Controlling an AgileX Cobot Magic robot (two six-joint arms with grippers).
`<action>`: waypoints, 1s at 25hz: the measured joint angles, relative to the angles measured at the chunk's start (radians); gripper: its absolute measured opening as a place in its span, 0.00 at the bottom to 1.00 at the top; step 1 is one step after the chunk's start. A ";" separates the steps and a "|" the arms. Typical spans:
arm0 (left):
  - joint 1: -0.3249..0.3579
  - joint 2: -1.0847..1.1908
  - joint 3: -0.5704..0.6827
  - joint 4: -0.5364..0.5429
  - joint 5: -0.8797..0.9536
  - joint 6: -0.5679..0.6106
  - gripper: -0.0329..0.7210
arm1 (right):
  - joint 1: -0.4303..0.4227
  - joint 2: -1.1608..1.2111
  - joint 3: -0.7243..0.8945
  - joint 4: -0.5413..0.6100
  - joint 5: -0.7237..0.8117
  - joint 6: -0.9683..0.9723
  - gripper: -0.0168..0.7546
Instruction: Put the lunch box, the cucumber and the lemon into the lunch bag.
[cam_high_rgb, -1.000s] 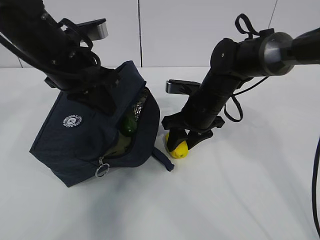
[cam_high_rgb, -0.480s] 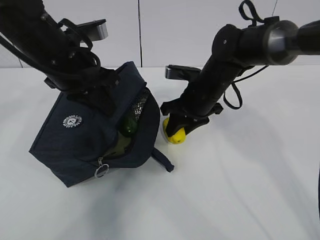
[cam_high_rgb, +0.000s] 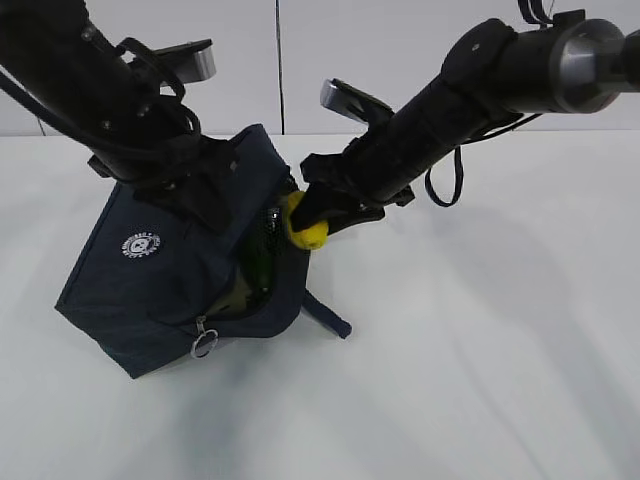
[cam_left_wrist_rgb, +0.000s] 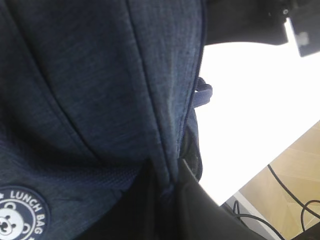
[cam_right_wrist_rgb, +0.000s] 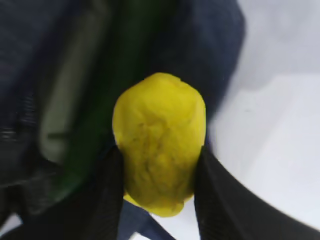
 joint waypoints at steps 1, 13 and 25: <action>0.000 0.000 0.000 0.000 0.000 0.000 0.07 | 0.000 0.000 0.000 0.024 0.000 -0.012 0.41; 0.000 0.000 0.000 0.000 0.002 0.000 0.07 | 0.000 0.066 -0.002 0.345 -0.004 -0.210 0.42; 0.000 0.000 0.000 0.004 0.006 0.000 0.07 | -0.002 0.135 -0.004 0.541 0.127 -0.355 0.57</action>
